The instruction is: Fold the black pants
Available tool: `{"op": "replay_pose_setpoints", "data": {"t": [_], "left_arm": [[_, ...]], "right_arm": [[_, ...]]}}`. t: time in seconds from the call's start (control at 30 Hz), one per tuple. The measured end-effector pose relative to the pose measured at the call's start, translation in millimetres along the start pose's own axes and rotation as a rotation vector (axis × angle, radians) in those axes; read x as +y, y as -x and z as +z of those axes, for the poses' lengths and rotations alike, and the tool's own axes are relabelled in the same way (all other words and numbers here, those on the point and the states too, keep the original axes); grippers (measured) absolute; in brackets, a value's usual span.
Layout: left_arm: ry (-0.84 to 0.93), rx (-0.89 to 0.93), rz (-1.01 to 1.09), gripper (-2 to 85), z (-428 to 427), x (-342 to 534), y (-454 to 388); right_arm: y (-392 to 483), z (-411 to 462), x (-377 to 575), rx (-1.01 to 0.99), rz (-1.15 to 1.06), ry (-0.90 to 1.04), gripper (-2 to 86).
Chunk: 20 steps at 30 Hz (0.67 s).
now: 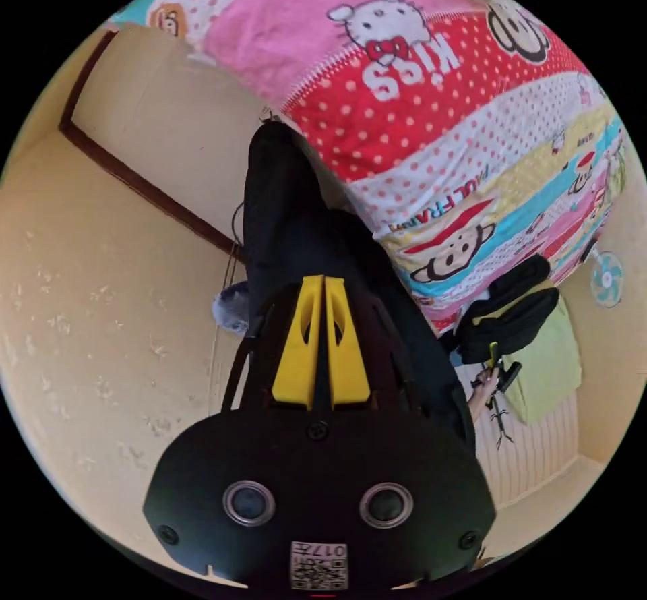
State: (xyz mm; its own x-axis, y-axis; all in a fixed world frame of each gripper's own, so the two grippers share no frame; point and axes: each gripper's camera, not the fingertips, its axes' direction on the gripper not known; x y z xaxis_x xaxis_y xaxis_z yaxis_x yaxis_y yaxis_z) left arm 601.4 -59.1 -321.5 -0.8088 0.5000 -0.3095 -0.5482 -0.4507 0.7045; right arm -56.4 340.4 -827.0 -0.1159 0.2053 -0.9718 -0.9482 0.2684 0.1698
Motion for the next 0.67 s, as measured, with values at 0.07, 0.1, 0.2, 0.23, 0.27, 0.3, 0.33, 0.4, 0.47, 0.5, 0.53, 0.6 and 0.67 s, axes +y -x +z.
{"op": "replay_pose_setpoints", "data": {"t": [0.07,0.1,0.2,0.23,0.27,0.3,0.33,0.4,0.47,0.5,0.53,0.6,0.67], "left_arm": [[-0.053,0.11,-0.012,-0.8,-15,16,12],[-0.067,0.151,-0.015,-0.7,-14,27,15],[-0.063,0.212,-0.014,-0.1,16,51,17],[-0.061,0.224,-0.029,0.7,33,63,18],[-0.046,0.238,-0.047,1.1,40,66,19],[0.016,0.269,-0.084,2.4,49,67,23],[0.035,0.296,-0.087,3.6,40,62,27],[-0.061,0.306,-0.091,4.5,8,61,31],[-0.144,0.325,-0.074,3.9,-19,61,30],[-0.151,0.337,-0.052,3.7,-26,57,26],[-0.128,0.336,-0.028,3.8,-27,52,20],[-0.069,0.306,0.008,4.0,-21,46,9],[-0.008,0.262,0.027,4.3,-15,40,-1]], "right_arm": [[14,19,2,0.034,0.015,-0.01,14.3],[15,24,4,0.027,0.013,-0.015,14.4],[0,56,12,-0.104,0.073,-0.05,15.2],[-6,69,16,-0.157,0.118,-0.047,15.4],[-7,78,20,-0.192,0.196,-0.001,15.2],[-6,81,23,-0.197,0.236,0.021,15.1],[2,83,34,-0.19,0.298,0.014,14.3],[18,79,56,-0.181,0.374,-0.074,13.5],[41,75,82,-0.26,0.414,-0.19,13.7],[48,73,88,-0.3,0.404,-0.234,13.7],[64,71,99,-0.351,0.387,-0.313,13.7],[96,68,114,-0.409,0.301,-0.415,12.0],[154,64,134,-0.428,0.182,-0.525,8.8]]}}
